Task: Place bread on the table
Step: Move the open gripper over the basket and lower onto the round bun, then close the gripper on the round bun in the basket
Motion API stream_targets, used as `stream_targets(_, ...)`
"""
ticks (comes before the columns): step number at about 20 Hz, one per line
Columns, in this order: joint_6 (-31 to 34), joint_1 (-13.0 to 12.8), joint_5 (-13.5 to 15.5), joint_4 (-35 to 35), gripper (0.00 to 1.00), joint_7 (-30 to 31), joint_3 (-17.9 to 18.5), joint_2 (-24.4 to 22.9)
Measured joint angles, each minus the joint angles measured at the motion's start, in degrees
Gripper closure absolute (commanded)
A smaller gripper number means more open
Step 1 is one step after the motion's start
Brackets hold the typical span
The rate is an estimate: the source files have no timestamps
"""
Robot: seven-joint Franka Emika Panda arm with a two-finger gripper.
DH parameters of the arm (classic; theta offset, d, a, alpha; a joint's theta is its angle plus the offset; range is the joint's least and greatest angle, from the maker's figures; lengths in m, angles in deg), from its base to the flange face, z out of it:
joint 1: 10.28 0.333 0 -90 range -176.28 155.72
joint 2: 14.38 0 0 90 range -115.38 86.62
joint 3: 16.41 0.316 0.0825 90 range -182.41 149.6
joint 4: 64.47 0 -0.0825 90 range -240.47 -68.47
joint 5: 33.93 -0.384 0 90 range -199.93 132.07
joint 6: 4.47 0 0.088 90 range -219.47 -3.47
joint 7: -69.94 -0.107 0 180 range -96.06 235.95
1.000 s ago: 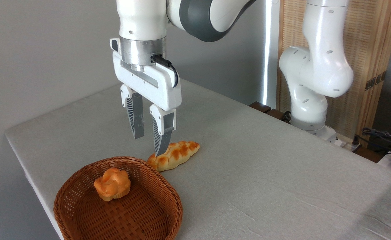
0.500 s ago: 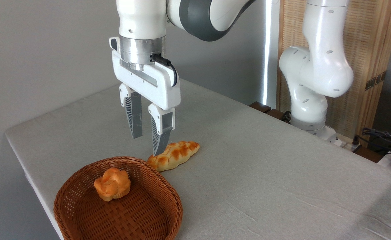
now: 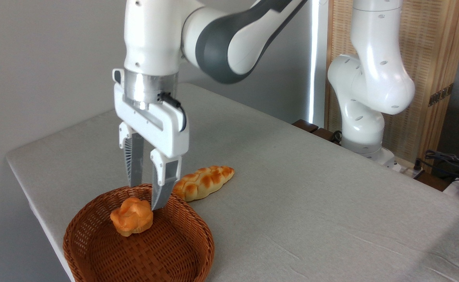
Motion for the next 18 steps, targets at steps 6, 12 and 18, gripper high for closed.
stream_targets(6,-5.38,-0.37,5.68,0.00,0.00,0.00,-1.03,4.33)
stream_targets(12,-6.92,-0.48,6.01,0.01,0.00,0.00,-2.24,7.10)
stream_targets(18,-6.92,-0.54,6.01,0.01,0.01,-0.07,-2.29,7.91)
